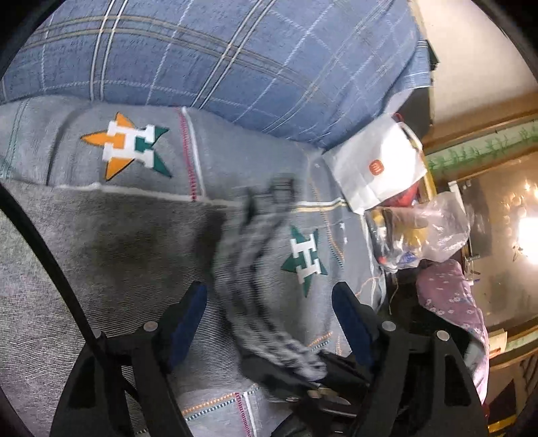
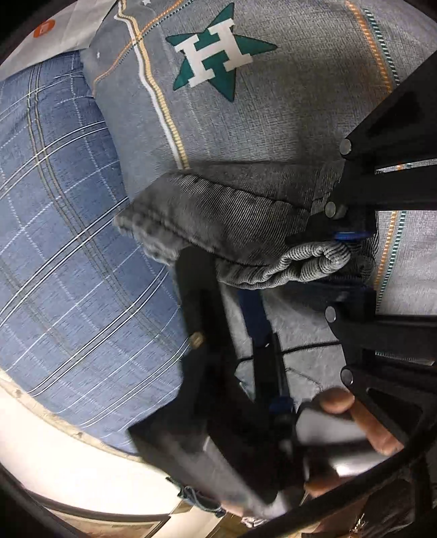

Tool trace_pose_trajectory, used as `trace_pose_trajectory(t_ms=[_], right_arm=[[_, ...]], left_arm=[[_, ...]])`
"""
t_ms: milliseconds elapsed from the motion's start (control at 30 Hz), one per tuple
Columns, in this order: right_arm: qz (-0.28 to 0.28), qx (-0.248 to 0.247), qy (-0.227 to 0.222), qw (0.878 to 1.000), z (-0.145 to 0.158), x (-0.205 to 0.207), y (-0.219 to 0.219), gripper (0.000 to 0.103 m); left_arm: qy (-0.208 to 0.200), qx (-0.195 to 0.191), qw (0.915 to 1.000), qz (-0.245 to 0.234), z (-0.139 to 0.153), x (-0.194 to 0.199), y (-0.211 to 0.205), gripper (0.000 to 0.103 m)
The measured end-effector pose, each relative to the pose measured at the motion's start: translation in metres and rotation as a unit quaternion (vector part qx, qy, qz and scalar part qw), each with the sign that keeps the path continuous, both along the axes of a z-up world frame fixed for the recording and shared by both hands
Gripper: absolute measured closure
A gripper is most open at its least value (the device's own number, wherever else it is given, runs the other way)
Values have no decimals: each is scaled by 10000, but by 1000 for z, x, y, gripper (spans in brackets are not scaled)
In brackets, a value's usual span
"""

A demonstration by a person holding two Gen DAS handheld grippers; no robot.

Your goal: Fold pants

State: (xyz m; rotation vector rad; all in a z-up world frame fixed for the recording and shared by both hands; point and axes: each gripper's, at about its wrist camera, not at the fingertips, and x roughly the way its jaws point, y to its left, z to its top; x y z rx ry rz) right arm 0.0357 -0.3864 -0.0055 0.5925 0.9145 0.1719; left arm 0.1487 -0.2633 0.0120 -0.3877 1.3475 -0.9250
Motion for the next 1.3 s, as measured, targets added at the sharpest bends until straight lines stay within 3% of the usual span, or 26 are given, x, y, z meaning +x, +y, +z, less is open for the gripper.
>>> trace_pose_trajectory(t_ms=[33, 133, 167, 200, 233, 333, 467, 600, 800, 933, 1000, 1067, 1200, 1300], right_arm=[[25, -8, 10, 10000, -1, 1, 1, 84], [159, -48, -126, 9998, 4, 2, 8, 84], [254, -63, -181, 9995, 5, 2, 12, 84], [305, -80, -191, 9993, 6, 3, 14, 84], [346, -132, -183, 9991, 5, 3, 17, 84], [392, -188, -213, 9988, 3, 5, 25, 84], [563, -162, -1019, 9931, 29, -4, 49, 84], [872, -78, -1308, 9875, 35, 3, 83, 84], [1346, -72, -938, 9864, -2, 39, 151, 84], [1460, -182, -607, 9873, -36, 60, 175, 84], [1407, -187, -610, 9880, -41, 62, 176, 84], [1354, -100, -699, 9883, -39, 65, 176, 84], [1327, 43, -691, 9887, -46, 65, 174, 78], [1395, -169, -671, 9878, -40, 59, 180, 71]], left_arm=[[-50, 6, 10000, 14, 1, -1, 0, 26], [-147, 518, 9985, 117, -4, -1, -5, 27], [-180, 658, 9975, 208, -6, 0, -4, 41], [-211, 782, 9964, 256, -7, 1, -4, 77], [-254, 998, 9942, 295, -9, 2, -3, 91], [-289, 778, 9956, 423, -5, 1, 13, 90], [-695, 57, 9957, 608, 31, -3, 55, 90], [-746, -63, 9940, 803, 42, 7, 104, 90], [-369, 107, 9924, 1170, -8, 30, 176, 90], [-187, -260, 9889, 1449, -45, 29, 198, 90], [-55, -239, 9893, 1438, -48, 35, 196, 90], [-173, -209, 9901, 1375, -41, 36, 193, 90], [-823, 843, 9845, 1300, -30, 31, 180, 89], [-783, 881, 9826, 1436, -30, 30, 191, 82]])
